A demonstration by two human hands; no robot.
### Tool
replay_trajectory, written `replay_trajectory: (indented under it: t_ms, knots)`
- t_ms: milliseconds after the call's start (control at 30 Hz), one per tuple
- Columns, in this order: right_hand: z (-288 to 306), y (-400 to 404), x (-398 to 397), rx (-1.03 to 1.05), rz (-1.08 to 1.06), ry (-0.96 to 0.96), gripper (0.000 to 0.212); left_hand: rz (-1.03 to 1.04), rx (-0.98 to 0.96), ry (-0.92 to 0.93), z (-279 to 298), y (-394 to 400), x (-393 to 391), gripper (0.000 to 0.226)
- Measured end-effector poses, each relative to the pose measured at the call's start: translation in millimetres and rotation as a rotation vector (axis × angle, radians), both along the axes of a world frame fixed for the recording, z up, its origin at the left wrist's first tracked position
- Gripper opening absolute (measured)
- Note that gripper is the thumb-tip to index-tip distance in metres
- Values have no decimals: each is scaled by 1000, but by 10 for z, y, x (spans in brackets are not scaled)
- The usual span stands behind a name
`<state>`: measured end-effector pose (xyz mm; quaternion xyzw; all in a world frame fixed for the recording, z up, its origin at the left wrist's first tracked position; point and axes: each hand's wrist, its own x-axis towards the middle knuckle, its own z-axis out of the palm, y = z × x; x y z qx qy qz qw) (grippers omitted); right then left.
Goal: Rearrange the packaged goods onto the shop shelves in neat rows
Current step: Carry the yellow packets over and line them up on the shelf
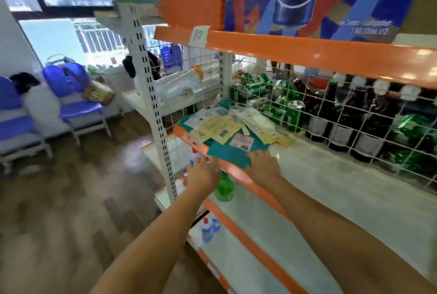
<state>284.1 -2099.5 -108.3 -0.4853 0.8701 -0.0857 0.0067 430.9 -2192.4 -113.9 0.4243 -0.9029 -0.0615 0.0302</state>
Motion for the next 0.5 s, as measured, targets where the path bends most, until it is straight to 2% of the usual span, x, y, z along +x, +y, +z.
replay_trajectory:
  t_ms: [200,367,500]
  knots:
    - [92,-669,-91,-79,71,48,34,38,-43,18,-67,-585,-36,45]
    - [168,-1287,-298,-56,131,19,38,78,-51,11,-51,-1097,-181,49]
    - [252,-1722,-452,-38,151,19,39,91,-49,73,-37,-1450,-308,37]
